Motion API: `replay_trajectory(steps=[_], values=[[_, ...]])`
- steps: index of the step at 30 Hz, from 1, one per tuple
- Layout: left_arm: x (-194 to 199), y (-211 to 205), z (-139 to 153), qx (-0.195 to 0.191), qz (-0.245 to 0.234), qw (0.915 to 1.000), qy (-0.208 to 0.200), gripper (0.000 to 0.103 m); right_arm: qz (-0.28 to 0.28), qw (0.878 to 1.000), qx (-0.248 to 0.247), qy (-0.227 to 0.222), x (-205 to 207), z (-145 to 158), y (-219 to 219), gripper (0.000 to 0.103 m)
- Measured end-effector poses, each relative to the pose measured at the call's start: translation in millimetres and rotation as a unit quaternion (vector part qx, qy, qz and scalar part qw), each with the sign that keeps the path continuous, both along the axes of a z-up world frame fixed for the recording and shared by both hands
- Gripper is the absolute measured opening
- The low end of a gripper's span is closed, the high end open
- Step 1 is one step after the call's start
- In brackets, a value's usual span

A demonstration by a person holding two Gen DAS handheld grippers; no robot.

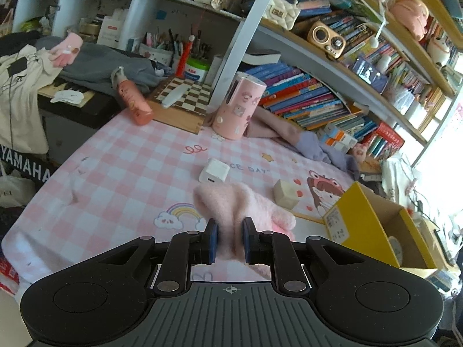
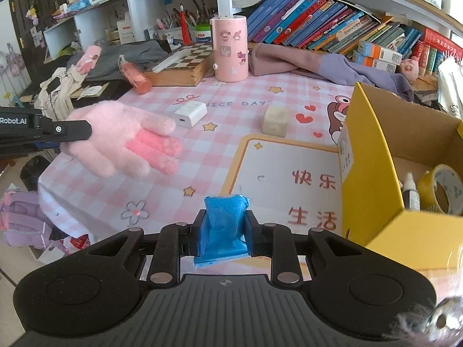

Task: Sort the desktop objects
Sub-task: 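Grasp the blue packet with the right gripper while the left gripper grasps the pink glove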

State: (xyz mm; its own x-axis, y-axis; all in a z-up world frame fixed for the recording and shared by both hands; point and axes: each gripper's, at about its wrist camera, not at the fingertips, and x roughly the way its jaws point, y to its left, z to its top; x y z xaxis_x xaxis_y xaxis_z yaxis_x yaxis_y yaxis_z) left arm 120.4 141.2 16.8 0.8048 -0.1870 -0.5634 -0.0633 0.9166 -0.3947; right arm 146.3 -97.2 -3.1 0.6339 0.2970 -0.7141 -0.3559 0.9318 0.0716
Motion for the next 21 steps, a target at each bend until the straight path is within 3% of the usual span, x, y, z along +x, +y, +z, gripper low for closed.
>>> replay_trajectory(steps=[7,21], values=[[-32.9,-4.0,8.1,-0.020,-0.013,0.9996,-0.012,0.016,-0.002,1.000,0.005,-0.013,-33.5,6.8,-2.3,0.023],[-75.7,-20.2,19.1,-0.013,-0.048,0.9983,-0.031,0.016,-0.008,0.999,0.010,-0.031,-83.7,17.5,-6.6,0.023]])
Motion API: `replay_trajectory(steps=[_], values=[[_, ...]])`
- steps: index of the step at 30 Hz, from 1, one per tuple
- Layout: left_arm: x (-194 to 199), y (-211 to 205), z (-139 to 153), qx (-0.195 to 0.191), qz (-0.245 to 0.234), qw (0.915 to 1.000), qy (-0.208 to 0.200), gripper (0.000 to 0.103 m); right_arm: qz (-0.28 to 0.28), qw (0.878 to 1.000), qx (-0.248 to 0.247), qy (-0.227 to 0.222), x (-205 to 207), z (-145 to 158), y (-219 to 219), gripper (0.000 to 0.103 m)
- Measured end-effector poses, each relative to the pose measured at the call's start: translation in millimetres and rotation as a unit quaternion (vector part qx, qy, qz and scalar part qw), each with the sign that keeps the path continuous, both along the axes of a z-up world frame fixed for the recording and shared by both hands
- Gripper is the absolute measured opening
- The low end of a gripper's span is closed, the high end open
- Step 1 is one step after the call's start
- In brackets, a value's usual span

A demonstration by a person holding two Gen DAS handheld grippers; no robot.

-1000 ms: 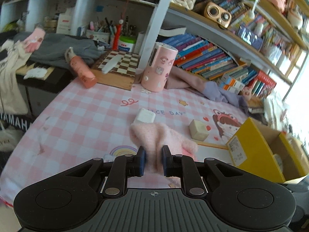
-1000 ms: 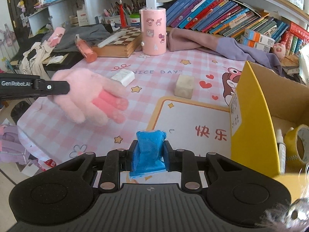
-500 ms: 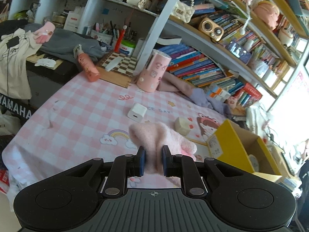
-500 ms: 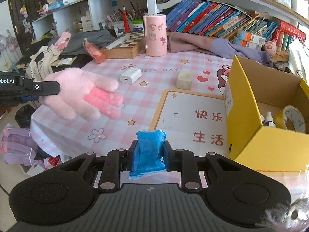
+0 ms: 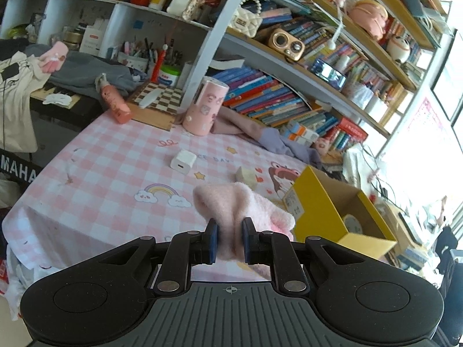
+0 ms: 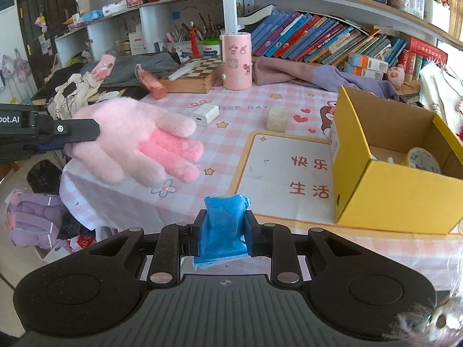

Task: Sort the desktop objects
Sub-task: 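Grasp the blue packet with the right gripper while the left gripper grasps the pink glove, then carry the pink glove and blue packet toward the yellow box with both grippers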

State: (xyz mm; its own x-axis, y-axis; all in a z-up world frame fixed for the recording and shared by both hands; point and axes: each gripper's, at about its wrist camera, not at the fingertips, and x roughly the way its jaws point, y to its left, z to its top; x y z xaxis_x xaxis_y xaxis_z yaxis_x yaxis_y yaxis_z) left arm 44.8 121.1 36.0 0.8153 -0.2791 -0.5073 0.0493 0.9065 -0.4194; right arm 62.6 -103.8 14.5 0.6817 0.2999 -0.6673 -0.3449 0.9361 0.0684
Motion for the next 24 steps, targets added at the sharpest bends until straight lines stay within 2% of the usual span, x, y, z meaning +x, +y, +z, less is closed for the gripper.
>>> replay_trajectory(steps=[11,24], values=[[-18.2,-20.5,-11.2,0.006,-0.054,0.9983,0.022,0.016,-0.056,0.998,0.009,0.021,-42.2,-7.5,-20.9,0.023],[-17.3,-55.2,-16.9,0.002,-0.123,0.9919,0.031,0.016,-0.138,0.990,0.010,0.041,-75.6,-11.2,-58.4,0.023]])
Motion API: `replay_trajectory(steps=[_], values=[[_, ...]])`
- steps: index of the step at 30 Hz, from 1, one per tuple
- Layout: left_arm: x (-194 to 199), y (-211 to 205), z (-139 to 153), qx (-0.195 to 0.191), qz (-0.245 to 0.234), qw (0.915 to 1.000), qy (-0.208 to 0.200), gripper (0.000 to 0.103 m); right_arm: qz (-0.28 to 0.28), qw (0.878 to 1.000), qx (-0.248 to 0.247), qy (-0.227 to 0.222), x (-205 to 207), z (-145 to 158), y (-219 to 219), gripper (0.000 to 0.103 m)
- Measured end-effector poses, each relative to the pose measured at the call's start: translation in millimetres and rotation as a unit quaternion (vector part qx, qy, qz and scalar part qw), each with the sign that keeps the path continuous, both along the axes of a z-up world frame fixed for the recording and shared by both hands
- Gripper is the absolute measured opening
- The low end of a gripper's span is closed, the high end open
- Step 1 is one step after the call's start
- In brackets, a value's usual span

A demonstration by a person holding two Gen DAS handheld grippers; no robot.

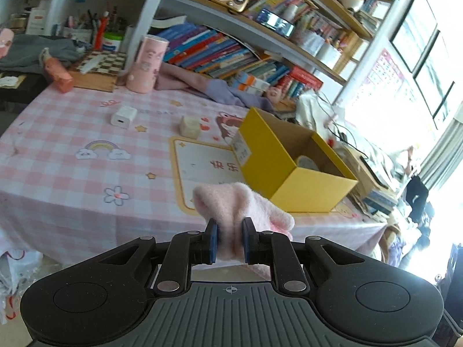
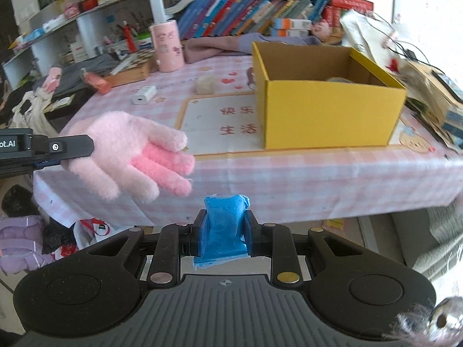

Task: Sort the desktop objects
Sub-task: 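Carry the pink glove and blue packet toward the yellow box with both grippers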

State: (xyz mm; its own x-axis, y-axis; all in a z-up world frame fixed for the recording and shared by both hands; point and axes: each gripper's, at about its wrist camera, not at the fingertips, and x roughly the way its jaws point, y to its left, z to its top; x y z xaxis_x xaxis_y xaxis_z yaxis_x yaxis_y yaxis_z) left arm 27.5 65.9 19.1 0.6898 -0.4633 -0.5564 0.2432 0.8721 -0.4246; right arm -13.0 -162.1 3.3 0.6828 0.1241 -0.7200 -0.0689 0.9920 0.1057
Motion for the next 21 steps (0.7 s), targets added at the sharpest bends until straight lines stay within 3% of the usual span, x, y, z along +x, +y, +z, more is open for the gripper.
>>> replay_trajectory(steps=[15,21], values=[[13.0,-17.7,3.3,-0.003,-0.016,0.9999,-0.001,0.016,-0.010,1.000,-0.011,-0.001,8.5,2.4,-14.0,0.023],[28.4,-40.0,3.7,0.003,-0.046,0.9989,0.001,0.016,-0.019,1.000,-0.011,0.007,18.9,0.7,-26.6,0.023]])
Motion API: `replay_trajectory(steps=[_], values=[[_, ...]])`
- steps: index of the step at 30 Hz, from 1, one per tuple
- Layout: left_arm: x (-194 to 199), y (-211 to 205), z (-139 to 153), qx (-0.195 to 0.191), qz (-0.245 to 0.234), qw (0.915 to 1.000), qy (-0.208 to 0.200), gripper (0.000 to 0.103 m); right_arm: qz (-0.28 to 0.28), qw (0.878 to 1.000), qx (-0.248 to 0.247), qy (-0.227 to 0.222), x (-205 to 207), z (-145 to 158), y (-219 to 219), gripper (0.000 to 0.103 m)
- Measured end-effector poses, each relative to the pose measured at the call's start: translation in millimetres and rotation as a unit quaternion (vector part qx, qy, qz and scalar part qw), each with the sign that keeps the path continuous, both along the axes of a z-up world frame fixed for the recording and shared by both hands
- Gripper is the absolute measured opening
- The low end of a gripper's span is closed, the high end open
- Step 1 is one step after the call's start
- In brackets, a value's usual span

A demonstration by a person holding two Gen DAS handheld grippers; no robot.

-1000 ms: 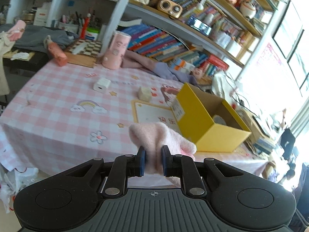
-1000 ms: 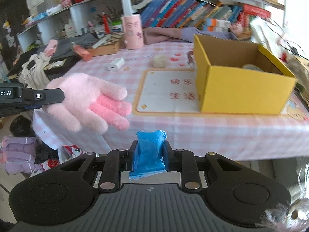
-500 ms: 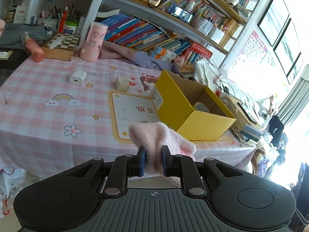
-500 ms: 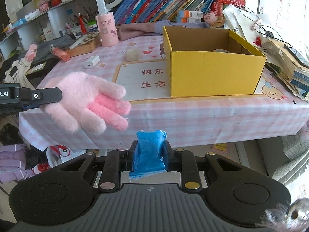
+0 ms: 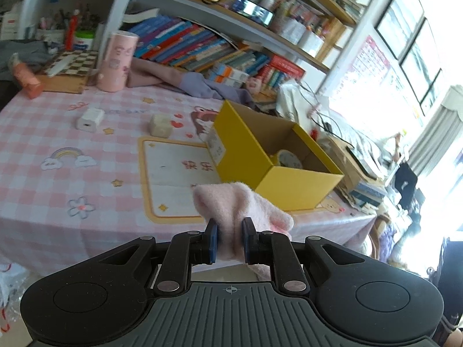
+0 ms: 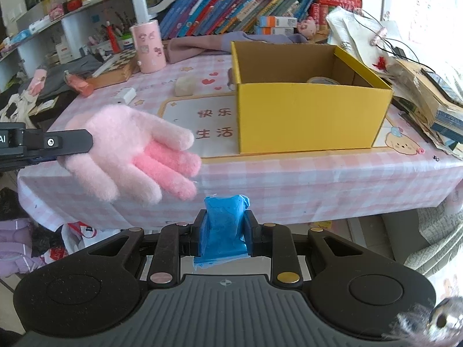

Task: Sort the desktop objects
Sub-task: 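Carry the pink glove and blue packet toward the yellow box with both grippers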

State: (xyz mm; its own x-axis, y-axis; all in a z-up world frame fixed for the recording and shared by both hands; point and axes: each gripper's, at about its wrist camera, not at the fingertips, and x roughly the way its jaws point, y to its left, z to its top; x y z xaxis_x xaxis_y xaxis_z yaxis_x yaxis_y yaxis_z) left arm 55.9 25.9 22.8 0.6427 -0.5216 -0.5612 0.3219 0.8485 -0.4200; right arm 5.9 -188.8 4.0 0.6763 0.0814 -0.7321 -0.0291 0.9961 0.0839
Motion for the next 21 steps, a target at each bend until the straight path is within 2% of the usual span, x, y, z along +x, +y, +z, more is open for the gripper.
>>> replay_trajectory(steps=[13,21], values=[[28.8,-46.9,8.5,0.022,-0.068,0.9971,-0.027,0.016,-0.069,0.997,0.024,0.006,14.9,-3.0,-43.9,0.023],[41.7,-68.8,14.2,0.015,-0.096,0.9942,-0.046,0.016,-0.101,0.995,0.023,0.007,23.3,0.0,-67.9,0.023]])
